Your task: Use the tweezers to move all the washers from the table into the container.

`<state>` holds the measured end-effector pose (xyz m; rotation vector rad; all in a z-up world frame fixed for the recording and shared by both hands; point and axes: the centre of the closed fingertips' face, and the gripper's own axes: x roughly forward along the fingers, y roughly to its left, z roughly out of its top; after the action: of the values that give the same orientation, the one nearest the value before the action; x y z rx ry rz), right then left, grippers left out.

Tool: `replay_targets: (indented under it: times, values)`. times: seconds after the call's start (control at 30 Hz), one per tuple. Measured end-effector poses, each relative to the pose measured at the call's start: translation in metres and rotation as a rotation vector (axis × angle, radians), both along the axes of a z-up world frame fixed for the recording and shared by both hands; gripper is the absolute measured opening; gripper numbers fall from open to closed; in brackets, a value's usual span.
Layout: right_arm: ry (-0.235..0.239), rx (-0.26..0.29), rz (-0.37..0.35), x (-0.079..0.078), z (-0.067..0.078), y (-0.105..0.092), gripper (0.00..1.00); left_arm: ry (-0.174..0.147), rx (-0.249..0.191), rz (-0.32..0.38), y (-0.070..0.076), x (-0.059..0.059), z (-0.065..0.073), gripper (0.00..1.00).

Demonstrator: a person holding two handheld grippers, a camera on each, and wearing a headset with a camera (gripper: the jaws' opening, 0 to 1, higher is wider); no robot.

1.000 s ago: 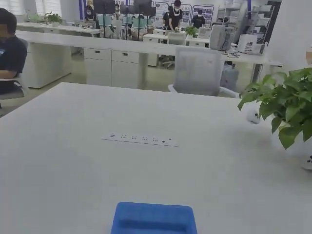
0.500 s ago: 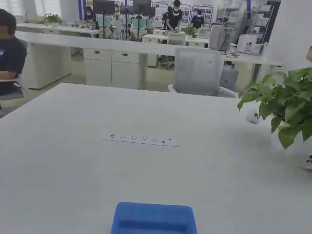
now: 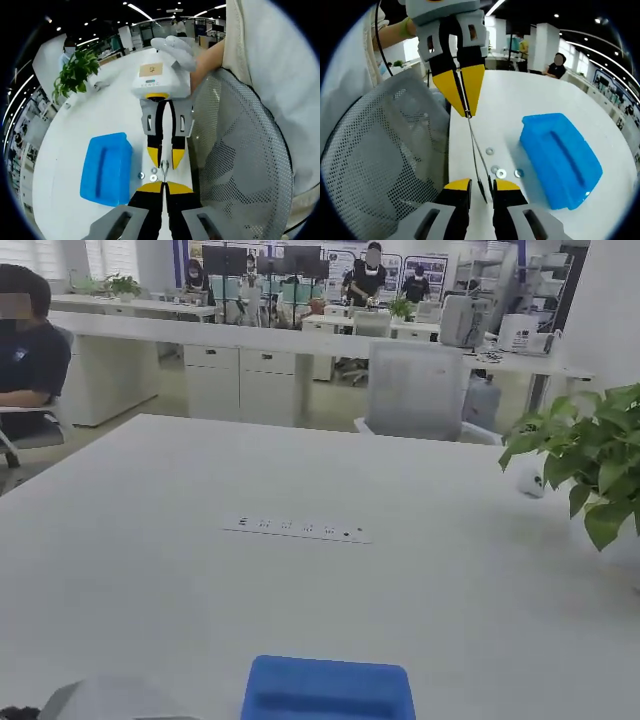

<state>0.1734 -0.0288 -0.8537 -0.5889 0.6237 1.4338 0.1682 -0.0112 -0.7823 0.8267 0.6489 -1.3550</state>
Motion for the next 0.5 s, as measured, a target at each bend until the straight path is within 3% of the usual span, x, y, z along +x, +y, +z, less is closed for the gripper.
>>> replay_targets:
  times: [0.13,0.33,0.5]
  values:
    - [-0.010,0.000,0.049,-0.001,-0.003,0.010,0.07,0.016,-0.004,0.014,0.004,-0.003,0.002,0.00]
    - [0.007,0.072,0.060,0.005,0.005,0.040,0.07,0.002,-0.006,0.052,0.016,0.002,0.016,0.00]
    - [-0.018,0.099,0.076,0.010,0.009,0.058,0.07,-0.015,0.014,0.066,0.024,0.008,0.021,0.00]
